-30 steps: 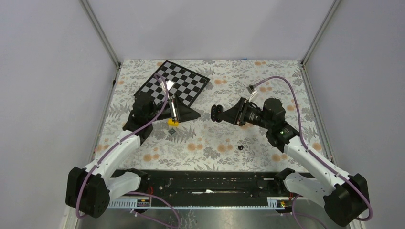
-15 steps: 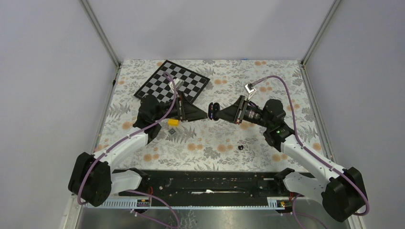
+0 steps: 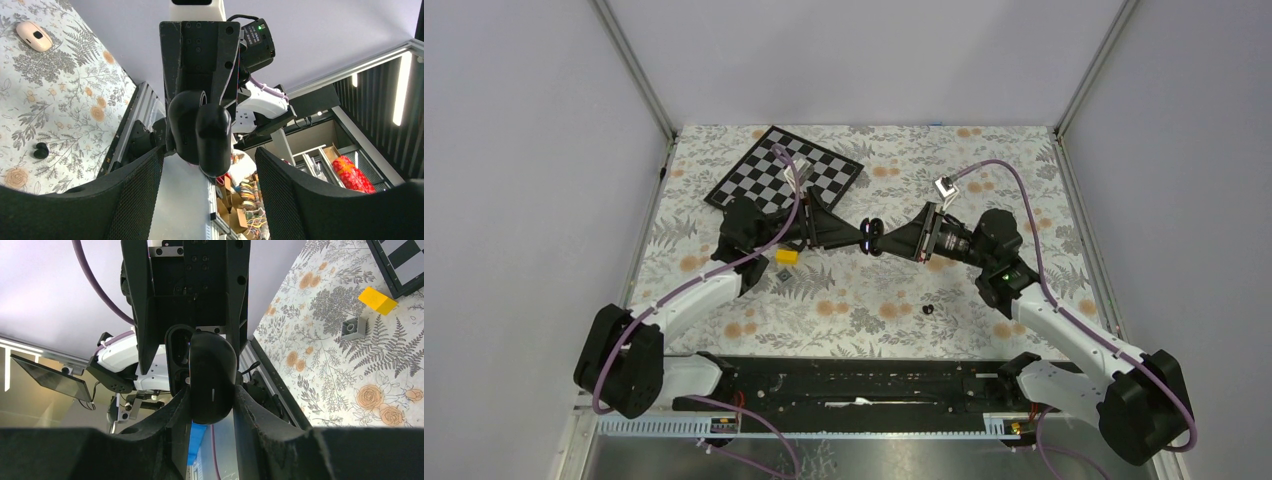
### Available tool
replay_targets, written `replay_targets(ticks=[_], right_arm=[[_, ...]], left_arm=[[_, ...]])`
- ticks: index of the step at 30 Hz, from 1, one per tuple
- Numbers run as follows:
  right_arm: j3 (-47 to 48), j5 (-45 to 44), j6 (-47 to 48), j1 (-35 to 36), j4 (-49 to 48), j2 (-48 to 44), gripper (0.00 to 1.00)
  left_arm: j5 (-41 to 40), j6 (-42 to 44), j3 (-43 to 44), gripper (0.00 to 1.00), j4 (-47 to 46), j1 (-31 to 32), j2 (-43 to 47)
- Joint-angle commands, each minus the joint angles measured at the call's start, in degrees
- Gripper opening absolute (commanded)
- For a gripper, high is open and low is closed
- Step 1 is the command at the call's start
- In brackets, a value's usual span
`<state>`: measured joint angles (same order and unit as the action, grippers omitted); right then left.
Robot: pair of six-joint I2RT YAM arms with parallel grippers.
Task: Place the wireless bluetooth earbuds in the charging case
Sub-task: Adjust the charging case.
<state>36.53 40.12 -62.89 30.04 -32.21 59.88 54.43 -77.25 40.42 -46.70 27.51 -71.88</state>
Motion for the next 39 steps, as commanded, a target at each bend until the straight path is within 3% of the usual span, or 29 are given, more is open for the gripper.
replay_targets(ticks=[1,6,21,39], right_arm=[[-0.3,1.6,-0.4,-0.2,-3.5,-0.6,0.00],[0.2,2.6,-0.6,-0.2,-3.8,0.0,0.00],[0.0,2.6,-1.0,-0.2,-4.1,-0.6,0.00],[-0.4,3.2,-1.3,-0.2,-4.7,0.5,0.00]], left_arm=[[0.2,1.3,3.4,0.69,-2.6,1.2,-0.2],[-0.8,5.4,4.4,0.66,3.5,2.0,0.9],[-1.1,8.1,6.4,0.49,7.6,2.5,0.4],[-1.2,6.6,6.2,0.07,6.0,2.6,-0.6]])
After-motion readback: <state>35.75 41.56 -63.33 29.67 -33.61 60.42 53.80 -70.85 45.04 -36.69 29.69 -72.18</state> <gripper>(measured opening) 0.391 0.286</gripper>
